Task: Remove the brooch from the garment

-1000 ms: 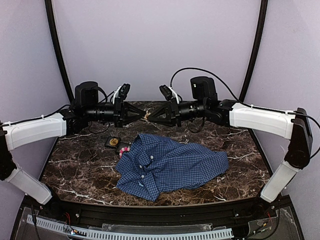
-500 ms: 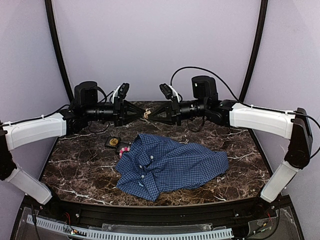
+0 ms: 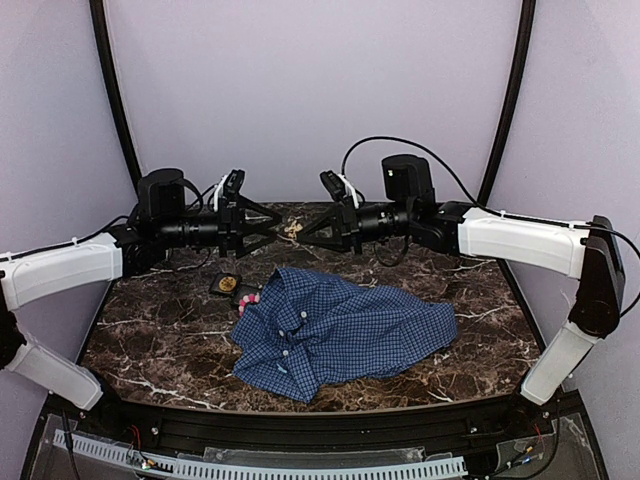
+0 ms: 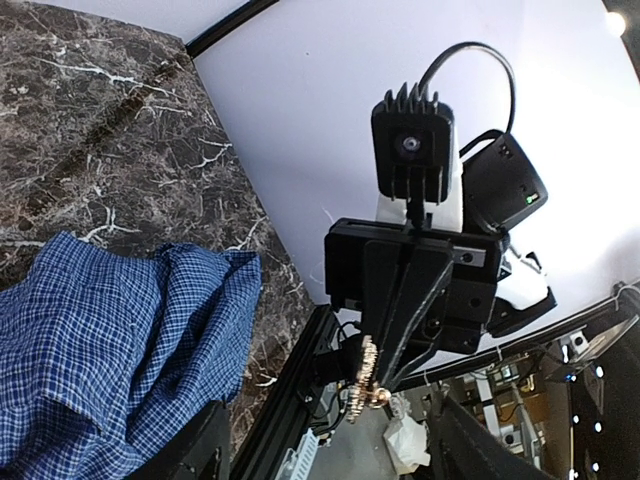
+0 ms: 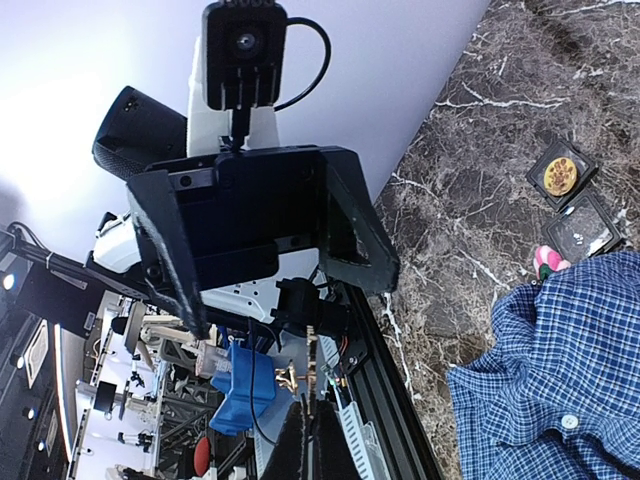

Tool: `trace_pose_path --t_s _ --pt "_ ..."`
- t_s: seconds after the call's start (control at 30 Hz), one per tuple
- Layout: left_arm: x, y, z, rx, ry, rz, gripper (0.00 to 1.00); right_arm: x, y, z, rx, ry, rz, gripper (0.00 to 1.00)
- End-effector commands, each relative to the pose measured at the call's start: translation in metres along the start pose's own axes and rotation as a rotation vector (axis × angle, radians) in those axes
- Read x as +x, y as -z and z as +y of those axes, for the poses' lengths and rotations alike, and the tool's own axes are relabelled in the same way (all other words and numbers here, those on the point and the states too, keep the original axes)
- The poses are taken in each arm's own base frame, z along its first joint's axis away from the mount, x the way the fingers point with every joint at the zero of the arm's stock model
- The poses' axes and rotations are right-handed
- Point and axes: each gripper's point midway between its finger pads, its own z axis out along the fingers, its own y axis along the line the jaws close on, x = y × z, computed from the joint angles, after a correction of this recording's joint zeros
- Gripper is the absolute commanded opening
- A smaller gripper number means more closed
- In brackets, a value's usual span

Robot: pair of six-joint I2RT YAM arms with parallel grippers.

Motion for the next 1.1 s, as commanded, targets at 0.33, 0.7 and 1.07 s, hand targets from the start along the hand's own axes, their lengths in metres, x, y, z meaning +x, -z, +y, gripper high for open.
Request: trace_pose_path --t_s 0.33,0.7,1.07 --pt "-0.001 0.002 -0.022 0.049 -0.089 0.051 0.82 0.003 0.000 -0.007 0.013 0.010 0.009 0.00" --pt "0.012 -0.019 -0.025 0.101 -0.081 0.141 0.72 0.002 -0.002 -0.004 -0.004 0.012 0.025 0.00" --pt "0.018 -0.026 -0.022 0.113 -0.060 0.167 0.53 0.002 -0.004 -0.005 -0.011 0.012 0.036 0.00"
